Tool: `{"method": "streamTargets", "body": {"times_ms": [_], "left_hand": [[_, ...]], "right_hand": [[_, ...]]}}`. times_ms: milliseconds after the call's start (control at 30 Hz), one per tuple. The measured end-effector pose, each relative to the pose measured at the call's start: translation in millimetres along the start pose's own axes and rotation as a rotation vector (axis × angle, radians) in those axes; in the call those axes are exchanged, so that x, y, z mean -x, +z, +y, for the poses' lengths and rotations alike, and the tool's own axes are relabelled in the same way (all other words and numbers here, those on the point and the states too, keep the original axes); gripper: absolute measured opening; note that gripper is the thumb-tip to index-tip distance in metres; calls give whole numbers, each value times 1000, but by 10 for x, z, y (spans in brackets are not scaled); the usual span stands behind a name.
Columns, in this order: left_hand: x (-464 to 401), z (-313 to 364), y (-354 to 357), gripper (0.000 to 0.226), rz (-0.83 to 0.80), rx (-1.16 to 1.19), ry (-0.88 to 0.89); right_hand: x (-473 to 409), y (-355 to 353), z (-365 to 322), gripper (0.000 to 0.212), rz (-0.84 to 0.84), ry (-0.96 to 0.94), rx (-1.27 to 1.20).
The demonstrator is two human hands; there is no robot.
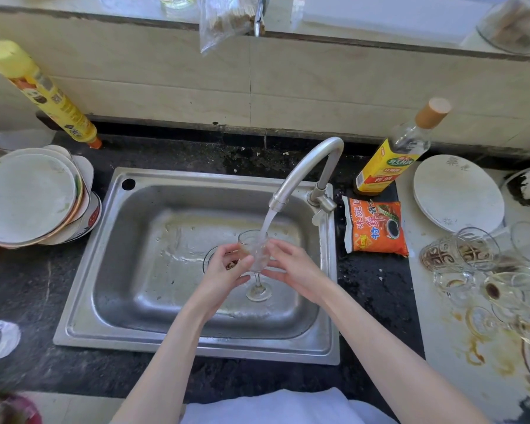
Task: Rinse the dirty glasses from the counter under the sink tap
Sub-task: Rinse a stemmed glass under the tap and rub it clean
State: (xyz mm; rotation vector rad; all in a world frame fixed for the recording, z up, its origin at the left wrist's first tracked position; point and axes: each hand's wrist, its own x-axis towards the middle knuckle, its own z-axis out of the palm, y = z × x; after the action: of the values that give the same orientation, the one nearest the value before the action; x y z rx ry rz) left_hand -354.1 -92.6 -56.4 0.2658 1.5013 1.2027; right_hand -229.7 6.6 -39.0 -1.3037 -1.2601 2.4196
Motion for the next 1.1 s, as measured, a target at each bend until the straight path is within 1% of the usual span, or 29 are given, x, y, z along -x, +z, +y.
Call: {"method": "streamTargets", "body": {"times_ms": [67,200,300,400,467,567,700,833,900,1000,1100], "left_hand": [[-12,7,7,47,-3,-5,28],[-37,-16,8,36,-12,-26,80],[-43,-14,6,34,-23,-54,102],[-53,-5,3,34,-42,-63,130],[-52,8,8,35,-57,-58,142],[-48,26,17,34,-41,-32,153],[-36,57,13,31,-31,-52,168],[-22,84,52,31,25,-80,206],[-15,82,88,31,76,-108,243],[-8,67,136,32,114,-186,284],[-11,40,161,35,120,-261,287]], "right_hand": [[13,-3,-13,21,-27,-33,-29],[35,-43,-10,21,-96,-84,-36],[40,-71,-1,26,-102,-101,-44],[37,-85,14,24,-118,-110,-81],[11,-94,32,27,-110,-118,-99],[-39,-95,52,39,-16,-91,-219],[-60,-78,68,19,28,-103,-260],[-59,-64,69,17,33,-136,-275],[-64,-41,75,23,43,-143,-267],[-76,-4,96,39,49,-123,-223],[-58,11,104,43,35,-65,-185]]}}
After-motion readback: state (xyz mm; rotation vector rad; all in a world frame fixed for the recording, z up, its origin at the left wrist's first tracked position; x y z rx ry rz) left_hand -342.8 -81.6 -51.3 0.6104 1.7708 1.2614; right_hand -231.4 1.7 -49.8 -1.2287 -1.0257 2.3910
